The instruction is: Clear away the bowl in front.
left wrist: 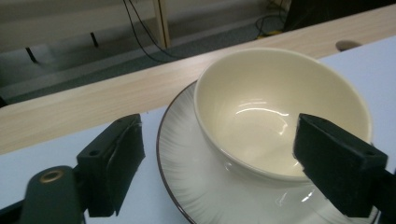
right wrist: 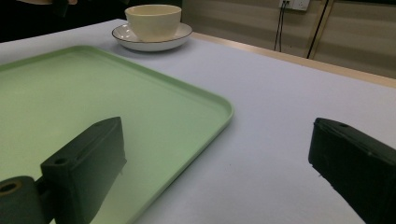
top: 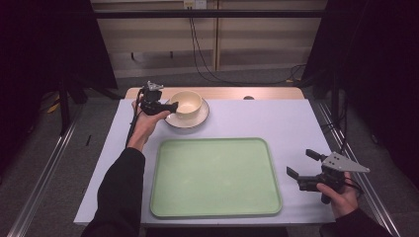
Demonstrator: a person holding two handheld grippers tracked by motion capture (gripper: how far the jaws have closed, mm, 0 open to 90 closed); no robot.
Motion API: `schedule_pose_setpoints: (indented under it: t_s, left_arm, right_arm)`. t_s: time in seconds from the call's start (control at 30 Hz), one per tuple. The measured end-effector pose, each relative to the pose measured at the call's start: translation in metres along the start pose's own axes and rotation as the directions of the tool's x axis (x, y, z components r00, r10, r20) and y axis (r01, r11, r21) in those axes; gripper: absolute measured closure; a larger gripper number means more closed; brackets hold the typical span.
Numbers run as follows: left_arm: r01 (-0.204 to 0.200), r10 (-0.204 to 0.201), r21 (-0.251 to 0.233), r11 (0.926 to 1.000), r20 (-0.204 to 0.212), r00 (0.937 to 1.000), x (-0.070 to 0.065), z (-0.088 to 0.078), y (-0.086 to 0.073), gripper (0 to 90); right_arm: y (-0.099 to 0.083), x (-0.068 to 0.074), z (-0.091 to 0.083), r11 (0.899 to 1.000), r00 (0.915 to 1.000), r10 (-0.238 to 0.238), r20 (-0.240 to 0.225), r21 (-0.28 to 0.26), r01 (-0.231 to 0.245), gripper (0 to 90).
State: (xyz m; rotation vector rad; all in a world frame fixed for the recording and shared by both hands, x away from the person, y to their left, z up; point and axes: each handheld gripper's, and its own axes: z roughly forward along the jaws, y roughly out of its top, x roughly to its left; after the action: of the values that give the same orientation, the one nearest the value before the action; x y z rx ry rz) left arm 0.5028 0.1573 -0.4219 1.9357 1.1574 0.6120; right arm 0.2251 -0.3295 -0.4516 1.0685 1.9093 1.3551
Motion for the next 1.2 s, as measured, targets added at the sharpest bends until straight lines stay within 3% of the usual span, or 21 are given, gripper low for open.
schedule_pose_setpoints:
  t_s: [0.1, 0.13, 0.2, 0.23, 0.27, 0.37, 0.47, 0.6, 0.87, 0.93, 1.0, 1.17, 1.2]
  left_arm:
    - [-0.016, 0.016, 0.028, 0.9995, 0.000, 0.9999, -0.003, 0.009, 0.002, 18.6]
    - [-0.045, 0.045, 0.043, 0.9981, -0.014, 0.9989, -0.005, 0.013, 0.004, 20.4]
    - [-0.047, 0.047, 0.049, 0.9977, 0.001, 0.9989, -0.007, 0.016, 0.004, 22.3]
    - [-0.029, 0.029, 0.055, 0.9980, -0.010, 0.9995, -0.008, 0.018, 0.004, 22.4]
    - [-0.041, 0.042, 0.075, 0.9963, -0.010, 0.9991, -0.006, 0.019, 0.005, 23.1]
    - [0.014, -0.013, 0.082, 0.9966, -0.012, 0.9999, -0.004, 0.023, 0.004, 24.4]
    - [0.014, -0.014, 0.119, 0.9929, 0.006, 0.9999, -0.004, 0.025, 0.003, 24.6]
    - [0.002, -0.002, 0.176, 0.9844, -0.001, 1.0000, -0.007, 0.027, 0.005, 28.6]
    - [0.073, -0.078, 0.226, 0.9714, 0.012, 0.9969, -0.005, 0.035, 0.007, 34.5]
    - [0.080, -0.087, 0.246, 0.9660, 0.018, 0.9961, -0.003, 0.035, 0.008, 40.1]
    - [0.080, -0.091, 0.247, 0.9658, 0.031, 0.9954, -0.003, 0.035, 0.008, 46.4]
    - [0.103, -0.116, 0.264, 0.9589, 0.031, 0.9928, -0.004, 0.038, 0.008, 49.5]
    - [0.102, -0.114, 0.280, 0.9546, 0.029, 0.9930, -0.004, 0.039, 0.008, 51.6]
  right_arm:
    - [0.000, 0.000, 0.000, 1.000, 1.0000, -0.002, -0.005, -0.002, 0.002, 3.7]
    - [-0.001, 0.000, 0.000, 1.000, 1.0000, -0.004, -0.004, 0.001, 0.004, 3.8]
    - [0.000, 0.000, 0.000, 1.000, 1.0000, -0.002, -0.008, -0.001, 0.002, 3.7]
    - [-0.001, 0.000, 0.000, 1.000, 1.0000, -0.002, -0.008, -0.001, 0.002, 3.8]
    - [-0.001, -0.001, 0.000, 1.000, 1.0000, 0.001, -0.008, -0.002, -0.001, 3.8]
    - [-0.001, -0.001, 0.000, 1.000, 0.9999, 0.008, -0.010, -0.003, -0.008, 3.8]
    - [-0.001, -0.001, 0.000, 1.000, 0.9999, 0.009, -0.010, -0.003, -0.009, 3.8]
    - [-0.001, -0.001, 0.000, 1.000, 0.9999, 0.005, -0.010, -0.001, -0.005, 3.7]
    - [-0.001, -0.001, 0.000, 1.000, 0.9999, 0.006, -0.013, -0.002, -0.006, 3.7]
    - [-0.001, 0.000, 0.000, 1.000, 0.9999, 0.007, -0.013, 0.004, -0.007, 3.7]
    - [-0.001, -0.001, 0.000, 1.000, 0.9999, 0.006, -0.010, 0.005, -0.006, 3.7]
    - [-0.001, -0.001, 0.000, 1.000, 0.9999, 0.003, -0.010, 0.004, -0.003, 3.7]
    - [-0.002, -0.001, 0.001, 1.000, 1.0000, 0.006, -0.008, 0.005, -0.006, 3.7]
